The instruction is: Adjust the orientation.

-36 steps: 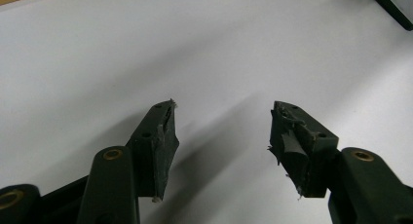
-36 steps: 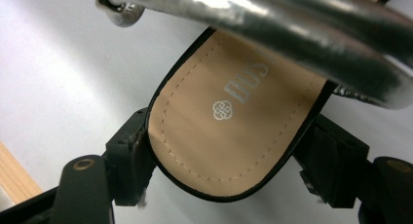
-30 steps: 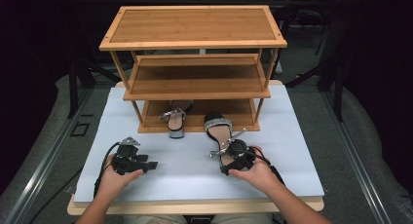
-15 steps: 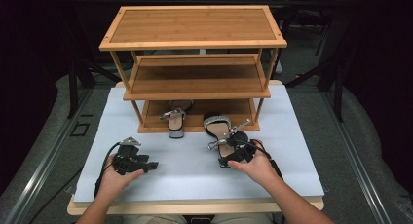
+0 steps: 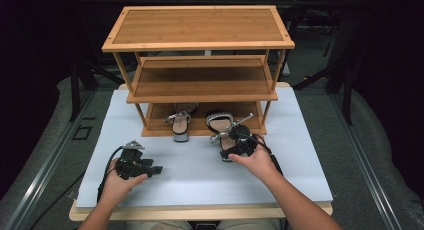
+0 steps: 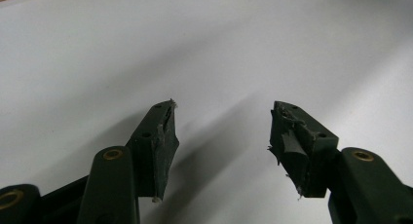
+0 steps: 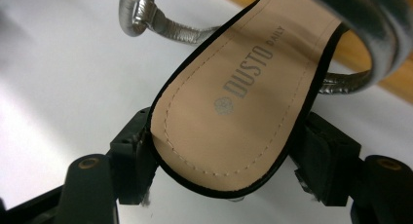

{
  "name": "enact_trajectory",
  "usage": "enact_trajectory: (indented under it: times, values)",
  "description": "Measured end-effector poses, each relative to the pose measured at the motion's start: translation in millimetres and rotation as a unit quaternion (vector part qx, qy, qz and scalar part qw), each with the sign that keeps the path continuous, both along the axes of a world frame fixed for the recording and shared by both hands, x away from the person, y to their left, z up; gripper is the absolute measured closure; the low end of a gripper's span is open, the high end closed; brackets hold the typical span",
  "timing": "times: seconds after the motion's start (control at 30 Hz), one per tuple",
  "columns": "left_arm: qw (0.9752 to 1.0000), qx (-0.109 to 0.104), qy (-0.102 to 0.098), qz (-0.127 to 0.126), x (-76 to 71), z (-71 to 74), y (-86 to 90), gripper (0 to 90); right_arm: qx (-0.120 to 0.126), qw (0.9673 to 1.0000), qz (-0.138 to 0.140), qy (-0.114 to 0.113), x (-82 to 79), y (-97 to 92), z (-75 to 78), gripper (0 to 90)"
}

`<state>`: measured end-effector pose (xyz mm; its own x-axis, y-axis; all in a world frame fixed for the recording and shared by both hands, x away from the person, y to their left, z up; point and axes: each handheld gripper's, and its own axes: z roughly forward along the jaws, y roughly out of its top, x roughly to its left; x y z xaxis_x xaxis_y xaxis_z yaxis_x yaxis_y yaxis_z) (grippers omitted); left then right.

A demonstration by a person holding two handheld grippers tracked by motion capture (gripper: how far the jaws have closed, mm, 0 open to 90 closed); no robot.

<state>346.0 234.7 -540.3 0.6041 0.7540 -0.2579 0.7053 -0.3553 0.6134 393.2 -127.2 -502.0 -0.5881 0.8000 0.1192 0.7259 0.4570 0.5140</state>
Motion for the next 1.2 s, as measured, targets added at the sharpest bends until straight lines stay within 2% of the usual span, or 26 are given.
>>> enact_trajectory:
  times: [0.17,0.2,0.3,0.37,0.47,0.53,0.57,0.6,0.63,0.73,0.93,1.03,1.13,1.2]
  values:
    - [1.0000,0.001,0.001,0.000,0.7,-0.5,-0.1,42.5,-0.001,1.0000,-0.001,0.008,11.2,4.4,-4.4,31.0]
    - [1.0000,0.001,0.001,0.000,0.8,-0.6,0.0,42.5,-0.011,0.9999,-0.005,0.001,12.6,6.9,-5.6,31.0]
    - [1.0000,0.000,0.001,0.001,0.9,-0.8,0.3,42.5,-0.005,1.0000,0.002,0.006,17.9,10.3,-6.9,31.1]
    - [1.0000,0.000,0.001,0.001,0.8,-1.0,0.2,42.5,-0.016,0.9998,-0.008,0.000,21.4,11.3,-5.6,31.1]
    - [1.0000,-0.001,0.002,0.001,0.8,-1.2,0.1,42.5,0.003,1.0000,-0.007,0.000,28.1,10.1,-4.2,31.3]
    - [1.0000,-0.001,0.002,0.000,0.7,-1.1,0.0,42.5,0.002,1.0000,-0.010,-0.001,31.8,11.2,-4.1,31.6]
    - [1.0000,-0.001,0.002,0.000,0.7,-1.1,0.0,42.5,-0.008,0.9998,-0.016,-0.007,33.4,12.7,-4.4,31.7]
    - [1.0000,-0.001,0.002,0.000,0.6,-1.1,0.0,42.5,0.010,0.9999,-0.005,0.004,36.1,12.1,-4.9,31.7]
    - [1.0000,-0.001,0.001,0.000,0.7,-1.1,0.0,42.5,0.013,0.9999,-0.003,0.002,38.2,12.5,-5.2,31.8]
    - [1.0000,-0.002,0.002,0.001,1.0,-1.3,-0.1,42.5,-0.007,0.9998,-0.015,-0.015,42.9,15.3,-4.7,31.9]
    - [1.0000,-0.002,0.003,-0.001,1.3,-1.9,-1.0,42.5,-0.001,0.9999,-0.012,-0.011,52.5,16.8,-8.3,32.2]
    - [1.0000,-0.002,0.003,-0.001,1.6,-2.1,-1.5,42.5,-0.007,0.9997,-0.017,-0.017,55.5,19.5,-9.0,32.2]
    - [1.0000,-0.001,0.002,-0.002,2.0,-1.9,-2.5,42.5,-0.005,0.9997,-0.015,-0.017,60.0,21.6,-8.8,32.3]
    - [1.0000,0.000,0.002,-0.003,2.4,-2.0,-3.1,42.5,-0.011,0.9998,-0.010,-0.011,63.4,22.1,-7.8,32.3]
